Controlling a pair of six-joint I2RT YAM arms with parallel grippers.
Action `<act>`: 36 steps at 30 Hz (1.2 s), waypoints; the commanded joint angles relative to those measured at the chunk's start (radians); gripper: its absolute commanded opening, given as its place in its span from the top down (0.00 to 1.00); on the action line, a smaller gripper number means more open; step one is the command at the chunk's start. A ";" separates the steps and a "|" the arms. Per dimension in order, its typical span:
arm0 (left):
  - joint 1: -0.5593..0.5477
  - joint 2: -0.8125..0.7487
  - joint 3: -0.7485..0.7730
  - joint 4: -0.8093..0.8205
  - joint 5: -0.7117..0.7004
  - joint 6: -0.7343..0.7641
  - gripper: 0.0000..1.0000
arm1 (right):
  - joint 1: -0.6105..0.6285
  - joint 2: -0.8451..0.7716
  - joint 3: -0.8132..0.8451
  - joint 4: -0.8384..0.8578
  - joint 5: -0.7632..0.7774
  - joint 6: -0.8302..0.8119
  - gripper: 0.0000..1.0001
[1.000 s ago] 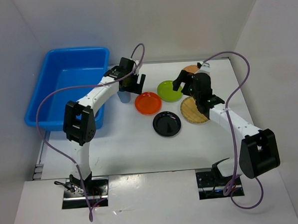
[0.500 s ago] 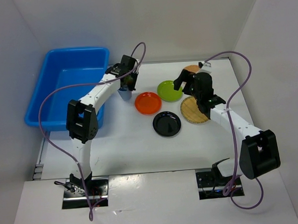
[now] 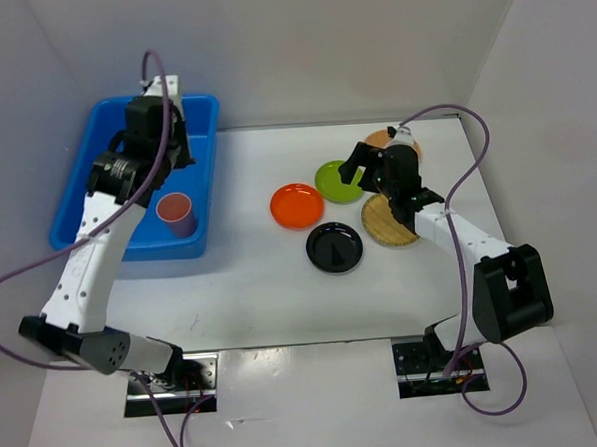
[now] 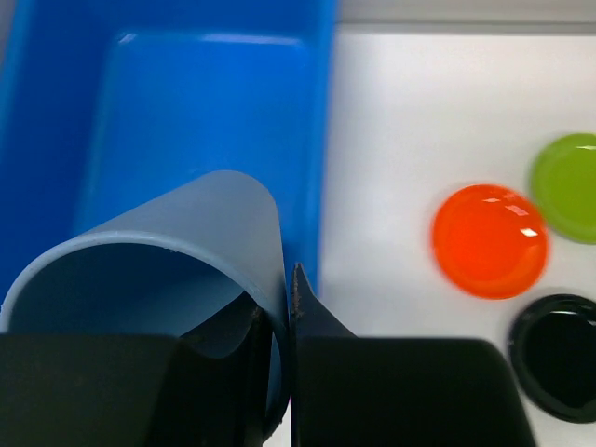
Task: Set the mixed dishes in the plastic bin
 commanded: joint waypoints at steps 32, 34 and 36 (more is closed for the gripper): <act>0.212 0.026 -0.349 0.127 0.141 0.004 0.95 | 0.014 0.043 0.027 0.048 -0.045 -0.041 0.00; 0.212 0.037 -0.358 0.127 0.141 0.004 0.95 | 0.014 0.058 0.027 0.037 -0.045 -0.050 0.00; 0.212 0.060 -0.358 0.118 0.141 0.004 0.89 | 0.014 0.084 0.037 0.028 -0.034 -0.050 0.00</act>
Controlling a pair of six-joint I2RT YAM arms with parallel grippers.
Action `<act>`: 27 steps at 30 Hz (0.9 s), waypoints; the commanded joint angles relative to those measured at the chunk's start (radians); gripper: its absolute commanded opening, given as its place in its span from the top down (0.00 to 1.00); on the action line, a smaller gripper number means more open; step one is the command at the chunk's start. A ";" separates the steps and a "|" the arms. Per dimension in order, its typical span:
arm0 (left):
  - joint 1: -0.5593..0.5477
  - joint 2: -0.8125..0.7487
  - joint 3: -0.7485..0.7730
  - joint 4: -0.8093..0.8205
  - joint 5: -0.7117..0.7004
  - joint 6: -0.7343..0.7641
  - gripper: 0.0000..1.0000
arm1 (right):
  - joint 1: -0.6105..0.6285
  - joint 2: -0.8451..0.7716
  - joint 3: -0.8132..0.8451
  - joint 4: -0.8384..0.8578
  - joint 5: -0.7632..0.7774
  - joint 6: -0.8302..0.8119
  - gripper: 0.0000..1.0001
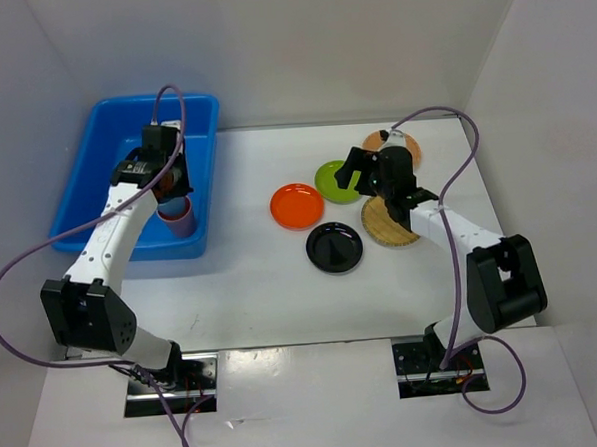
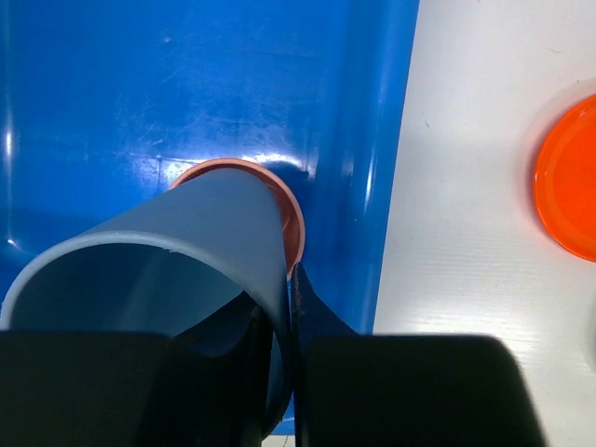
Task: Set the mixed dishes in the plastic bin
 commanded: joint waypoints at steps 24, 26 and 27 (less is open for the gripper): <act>-0.120 -0.070 0.109 0.170 0.320 0.059 0.00 | -0.034 0.193 0.085 0.001 0.109 0.049 0.00; -0.152 -0.055 0.098 0.234 0.450 0.050 0.00 | -0.034 0.193 0.085 0.001 0.109 0.049 0.00; -0.161 -0.041 0.086 0.261 0.497 0.050 0.00 | -0.043 0.193 0.085 0.001 0.121 0.049 0.00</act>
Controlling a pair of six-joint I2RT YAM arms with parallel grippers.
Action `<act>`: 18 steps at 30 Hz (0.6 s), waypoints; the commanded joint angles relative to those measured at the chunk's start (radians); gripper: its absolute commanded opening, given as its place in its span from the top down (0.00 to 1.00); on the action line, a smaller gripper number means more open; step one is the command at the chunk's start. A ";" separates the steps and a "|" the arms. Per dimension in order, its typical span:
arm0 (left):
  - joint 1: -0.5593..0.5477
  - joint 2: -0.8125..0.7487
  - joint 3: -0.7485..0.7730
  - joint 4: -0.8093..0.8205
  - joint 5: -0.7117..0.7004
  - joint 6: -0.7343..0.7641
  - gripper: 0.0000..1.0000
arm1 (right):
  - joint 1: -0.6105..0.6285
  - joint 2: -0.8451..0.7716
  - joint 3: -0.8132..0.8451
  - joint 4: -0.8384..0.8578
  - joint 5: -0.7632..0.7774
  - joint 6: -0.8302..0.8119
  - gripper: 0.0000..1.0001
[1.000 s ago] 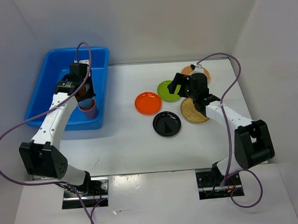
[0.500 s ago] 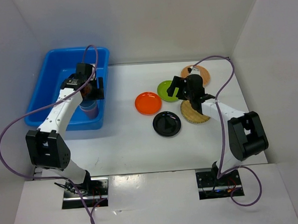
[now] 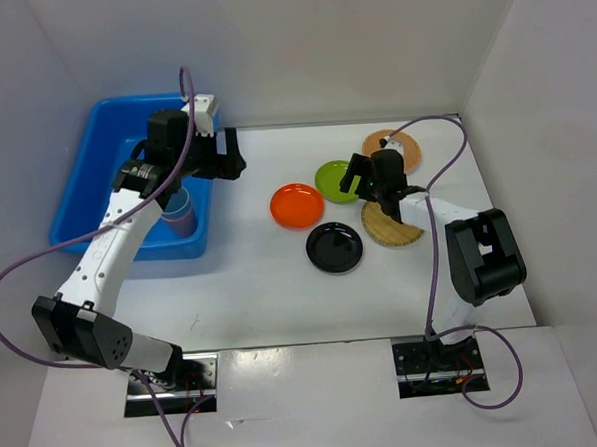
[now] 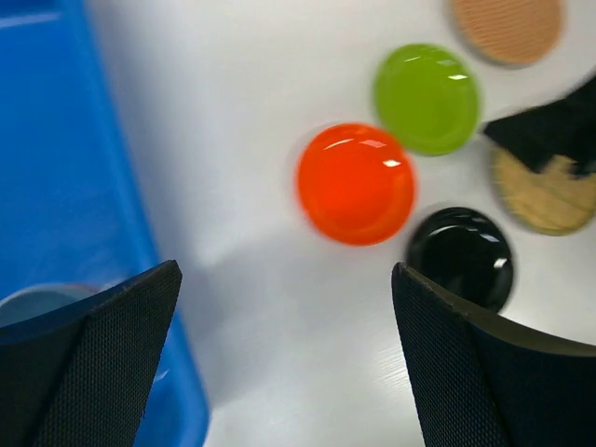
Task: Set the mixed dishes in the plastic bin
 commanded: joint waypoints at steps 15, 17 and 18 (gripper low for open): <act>-0.137 0.479 -0.003 0.295 0.008 -0.192 0.09 | -0.054 -0.055 0.017 -0.007 0.019 -0.021 0.00; -0.137 0.508 -0.003 0.305 -0.003 -0.201 0.09 | -0.064 -0.068 0.006 -0.007 0.010 -0.030 0.00; -0.137 0.517 -0.013 0.305 -0.016 -0.201 0.09 | -0.064 -0.068 0.006 -0.007 -0.008 -0.030 0.00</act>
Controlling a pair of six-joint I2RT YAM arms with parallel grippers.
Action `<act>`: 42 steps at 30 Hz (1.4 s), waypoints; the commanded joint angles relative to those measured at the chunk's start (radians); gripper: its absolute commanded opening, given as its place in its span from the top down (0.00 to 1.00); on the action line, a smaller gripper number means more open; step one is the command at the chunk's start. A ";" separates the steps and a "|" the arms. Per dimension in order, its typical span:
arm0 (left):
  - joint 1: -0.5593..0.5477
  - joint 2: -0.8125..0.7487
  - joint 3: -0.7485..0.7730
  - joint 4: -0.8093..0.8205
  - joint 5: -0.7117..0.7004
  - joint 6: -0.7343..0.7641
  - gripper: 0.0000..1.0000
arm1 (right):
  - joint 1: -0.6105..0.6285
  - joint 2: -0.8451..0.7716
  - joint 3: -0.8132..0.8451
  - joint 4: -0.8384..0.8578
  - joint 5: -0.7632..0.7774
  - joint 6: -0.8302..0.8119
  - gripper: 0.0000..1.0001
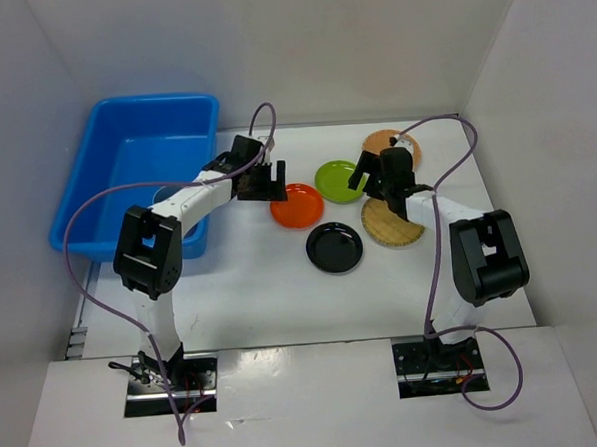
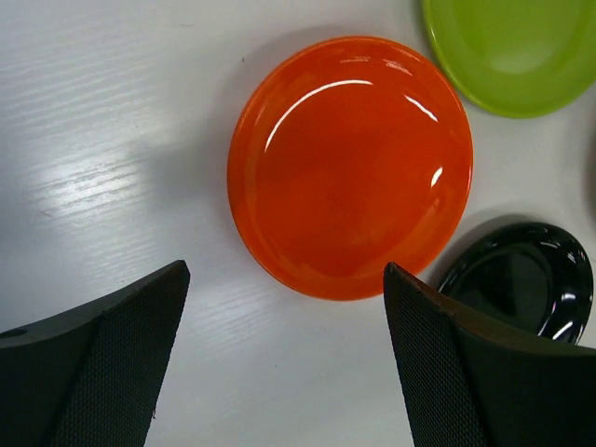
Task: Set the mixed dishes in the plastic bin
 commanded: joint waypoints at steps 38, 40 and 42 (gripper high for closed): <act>0.039 -0.140 -0.134 0.168 0.016 -0.064 1.00 | -0.019 -0.151 -0.041 0.070 -0.200 -0.041 0.00; 0.039 -0.206 -0.124 0.159 0.071 -0.054 1.00 | -0.019 -0.151 -0.052 0.096 -0.285 -0.041 0.00; 0.039 -0.243 -0.096 0.127 0.126 -0.045 1.00 | -0.039 -0.151 -0.061 0.137 -0.355 -0.030 0.00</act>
